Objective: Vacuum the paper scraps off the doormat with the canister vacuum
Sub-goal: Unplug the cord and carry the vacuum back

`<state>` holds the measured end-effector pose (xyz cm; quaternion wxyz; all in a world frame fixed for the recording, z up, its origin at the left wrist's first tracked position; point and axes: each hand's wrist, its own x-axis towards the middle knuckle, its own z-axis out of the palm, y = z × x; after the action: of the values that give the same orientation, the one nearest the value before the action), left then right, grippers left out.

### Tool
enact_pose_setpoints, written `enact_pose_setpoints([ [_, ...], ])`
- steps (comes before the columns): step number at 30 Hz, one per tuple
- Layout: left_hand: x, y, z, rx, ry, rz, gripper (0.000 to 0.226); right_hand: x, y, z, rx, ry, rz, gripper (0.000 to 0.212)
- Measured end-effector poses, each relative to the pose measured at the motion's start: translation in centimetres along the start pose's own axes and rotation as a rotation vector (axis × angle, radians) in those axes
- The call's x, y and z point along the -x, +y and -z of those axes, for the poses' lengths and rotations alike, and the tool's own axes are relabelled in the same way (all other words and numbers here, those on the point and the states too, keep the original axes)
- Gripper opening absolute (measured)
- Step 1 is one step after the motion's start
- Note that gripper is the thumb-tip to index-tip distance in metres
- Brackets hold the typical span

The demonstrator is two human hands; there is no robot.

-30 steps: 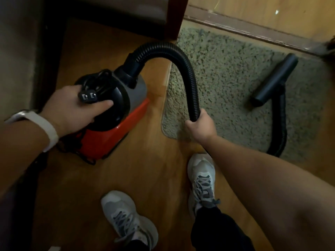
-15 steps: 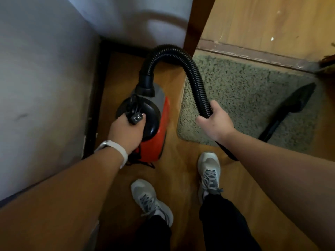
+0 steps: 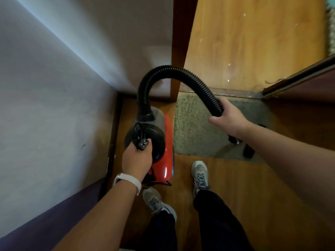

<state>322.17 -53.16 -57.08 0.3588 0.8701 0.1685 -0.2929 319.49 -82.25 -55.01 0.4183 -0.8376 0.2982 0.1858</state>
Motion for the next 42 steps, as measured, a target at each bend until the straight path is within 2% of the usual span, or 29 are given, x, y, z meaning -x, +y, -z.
enact_pose_setpoints([
  [2, 2.2, 2.0, 1.5, -0.056, -0.013, -0.05, 0.021, 1.7, -1.4, 3.1, 0.014, 0.065, -0.001, 0.054],
  [5, 5.2, 5.0, 3.6, -0.098, -0.027, -0.071, 0.027, 4.5, -3.5, 6.6, 0.014, 0.115, -0.001, 0.049],
  [9, 9.2, 8.4, 6.2, -0.107, -0.05, -0.097, 0.021, 9.3, -5.9, 9.5, -0.058, 0.17, 0.017, 0.044],
  [16, 15.6, 15.0, 9.9, -0.059, -0.009, -0.219, 0.016, 17.3, -10.6, 12.7, -0.179, 0.176, 0.168, 0.04],
  [23, 20.3, 21.8, 10.2, -0.047, 0.01, -0.312, 0.016, 22.5, -14.5, 16.8, -0.355, 0.169, 0.34, 0.034],
  [27, 22.6, 25.6, 9.3, 0.01, 0.016, -0.378, 0.015, 24.0, -15.4, 19.7, -0.483, 0.224, 0.417, 0.032],
  [36, 25.2, 32.2, 7.9, -0.024, 0.073, -0.559, 0.014, 24.7, -14.4, 25.1, -0.576, 0.408, 0.385, 0.033],
  [42, 24.3, 35.2, 7.2, -0.131, -0.045, -0.71, 0.022, 25.1, -13.2, 28.3, -0.52, 0.516, 0.277, 0.035],
])
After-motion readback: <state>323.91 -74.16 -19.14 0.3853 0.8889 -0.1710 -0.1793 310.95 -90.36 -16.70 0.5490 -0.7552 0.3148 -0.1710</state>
